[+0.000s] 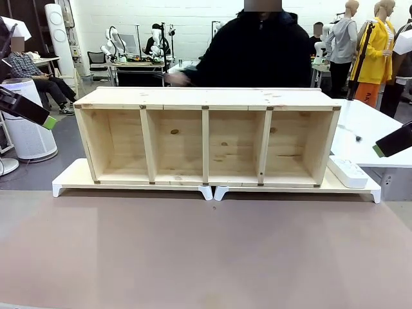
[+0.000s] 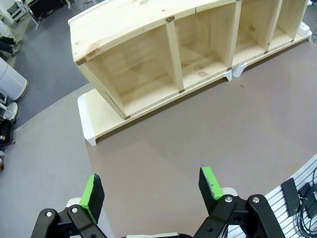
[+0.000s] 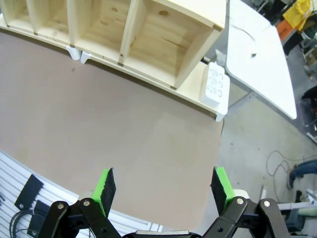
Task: Perform cable management.
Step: When the cord part of the Power Cable appears at the lower middle area of the table and stops, grasp the cord part of the Power Cable.
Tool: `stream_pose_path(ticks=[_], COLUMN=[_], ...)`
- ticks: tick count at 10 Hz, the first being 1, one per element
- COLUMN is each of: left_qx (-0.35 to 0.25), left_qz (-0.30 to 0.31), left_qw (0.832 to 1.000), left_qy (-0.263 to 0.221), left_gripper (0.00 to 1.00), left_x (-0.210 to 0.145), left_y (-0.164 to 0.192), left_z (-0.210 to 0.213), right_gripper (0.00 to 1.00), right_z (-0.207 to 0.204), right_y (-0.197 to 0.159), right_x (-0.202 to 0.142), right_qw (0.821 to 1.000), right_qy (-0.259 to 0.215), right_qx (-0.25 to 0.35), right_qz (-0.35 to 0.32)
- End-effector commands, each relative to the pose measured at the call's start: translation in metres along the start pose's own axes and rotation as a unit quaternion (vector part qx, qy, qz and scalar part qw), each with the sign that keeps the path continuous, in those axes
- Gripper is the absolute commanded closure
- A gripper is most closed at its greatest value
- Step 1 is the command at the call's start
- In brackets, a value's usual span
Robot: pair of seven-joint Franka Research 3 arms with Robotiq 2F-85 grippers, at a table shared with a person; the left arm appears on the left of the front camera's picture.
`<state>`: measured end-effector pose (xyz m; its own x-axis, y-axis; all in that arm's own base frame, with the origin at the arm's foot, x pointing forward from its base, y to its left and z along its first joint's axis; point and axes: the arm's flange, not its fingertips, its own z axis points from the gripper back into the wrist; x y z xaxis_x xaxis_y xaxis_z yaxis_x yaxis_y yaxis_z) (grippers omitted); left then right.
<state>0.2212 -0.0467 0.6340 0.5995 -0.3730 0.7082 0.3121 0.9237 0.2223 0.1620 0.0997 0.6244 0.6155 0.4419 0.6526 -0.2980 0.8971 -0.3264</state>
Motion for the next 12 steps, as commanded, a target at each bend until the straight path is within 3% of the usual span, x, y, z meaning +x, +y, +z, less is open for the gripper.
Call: stream_pose_path(ticks=[1,12], left_qx=[0.002,0.002], left_qz=[-0.002,-0.002], left_qw=[1.0,1.0], left_qy=[-0.005,-0.005], left_gripper=[0.0,0.0], left_x=[0.0031,0.0031], left_y=[-0.0007,-0.0007], left_z=[-0.0023,-0.0023], right_gripper=[0.0,0.0], right_z=[-0.001,-0.001], right_y=[-0.0008,-0.0008], right_x=[0.0004,0.0004], right_qw=[1.0,1.0], right_qy=[0.001,0.001], right_qx=[-0.002,-0.002], right_qz=[0.001,0.001])
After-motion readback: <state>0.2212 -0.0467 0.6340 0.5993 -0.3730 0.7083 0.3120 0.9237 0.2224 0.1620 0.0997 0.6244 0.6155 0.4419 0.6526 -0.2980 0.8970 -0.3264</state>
